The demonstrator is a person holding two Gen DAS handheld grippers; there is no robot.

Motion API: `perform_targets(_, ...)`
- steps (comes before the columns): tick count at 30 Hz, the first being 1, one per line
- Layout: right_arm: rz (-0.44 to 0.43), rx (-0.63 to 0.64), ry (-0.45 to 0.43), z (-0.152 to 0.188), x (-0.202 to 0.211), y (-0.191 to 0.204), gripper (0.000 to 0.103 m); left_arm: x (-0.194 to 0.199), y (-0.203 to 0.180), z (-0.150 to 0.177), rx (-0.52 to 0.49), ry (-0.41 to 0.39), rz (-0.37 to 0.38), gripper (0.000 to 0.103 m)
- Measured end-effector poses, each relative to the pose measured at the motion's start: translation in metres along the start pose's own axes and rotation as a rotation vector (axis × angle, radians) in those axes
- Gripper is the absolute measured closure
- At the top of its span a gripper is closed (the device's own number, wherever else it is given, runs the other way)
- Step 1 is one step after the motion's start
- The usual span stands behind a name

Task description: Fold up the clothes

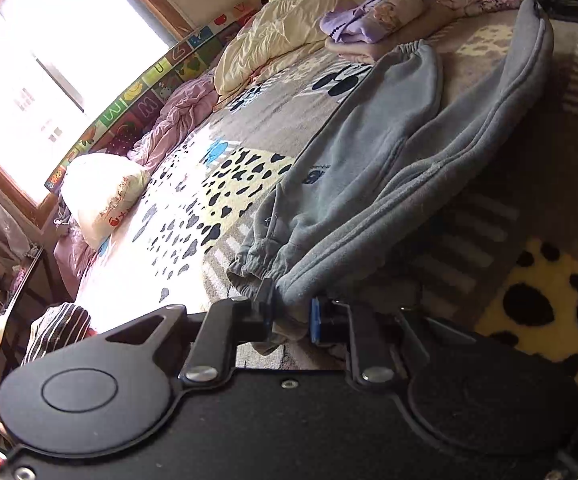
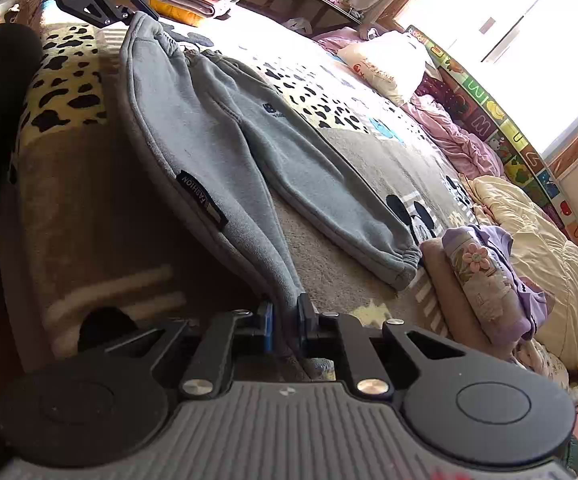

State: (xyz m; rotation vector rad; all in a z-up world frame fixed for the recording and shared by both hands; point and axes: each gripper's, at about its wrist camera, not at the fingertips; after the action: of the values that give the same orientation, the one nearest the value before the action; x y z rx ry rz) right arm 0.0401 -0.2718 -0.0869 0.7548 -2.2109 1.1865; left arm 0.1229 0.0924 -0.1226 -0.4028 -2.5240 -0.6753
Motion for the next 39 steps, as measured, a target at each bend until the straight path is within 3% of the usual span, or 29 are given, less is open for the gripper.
perform_targets(8, -0.045, -0.111, 0.029, -0.023, -0.047, -0.095, 0.09, -0.035, 0.039, -0.023, 0.39, -0.006, 0.058, 0.087)
perform_targets(14, -0.099, -0.162, 0.091, -0.042, -0.103, -0.15, 0.09, -0.061, 0.062, -0.033, 0.577, 0.029, 0.077, 0.087)
perform_targets(23, -0.168, -0.31, 0.144, -0.052, -0.179, -0.2, 0.09, -0.111, 0.085, -0.023, 0.779, 0.092, 0.069, 0.087)
perform_targets(27, -0.17, -0.408, 0.137, -0.047, -0.204, -0.209, 0.09, -0.126, 0.09, -0.013, 0.857, 0.073, 0.069, 0.087)
perform_targets(34, -0.09, -0.586, 0.046, -0.029, -0.214, -0.208, 0.09, -0.131, 0.098, -0.002, 0.942, 0.003, 0.085, 0.088)
perform_targets(39, -0.009, -0.67, 0.019, -0.016, -0.222, -0.207, 0.09, -0.151, 0.094, -0.005, 0.921, 0.03, 0.075, 0.085)
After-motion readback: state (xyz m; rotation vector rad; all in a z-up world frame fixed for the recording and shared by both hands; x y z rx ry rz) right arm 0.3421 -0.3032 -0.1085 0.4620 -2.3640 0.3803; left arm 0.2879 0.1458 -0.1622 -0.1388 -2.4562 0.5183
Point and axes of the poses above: each gripper's, at about its wrist camera, not at the fingertips, and x roughly against the way its jaws point, y to its left, z to its underside, and after that the axes turned 10 degrees about x, right-handed
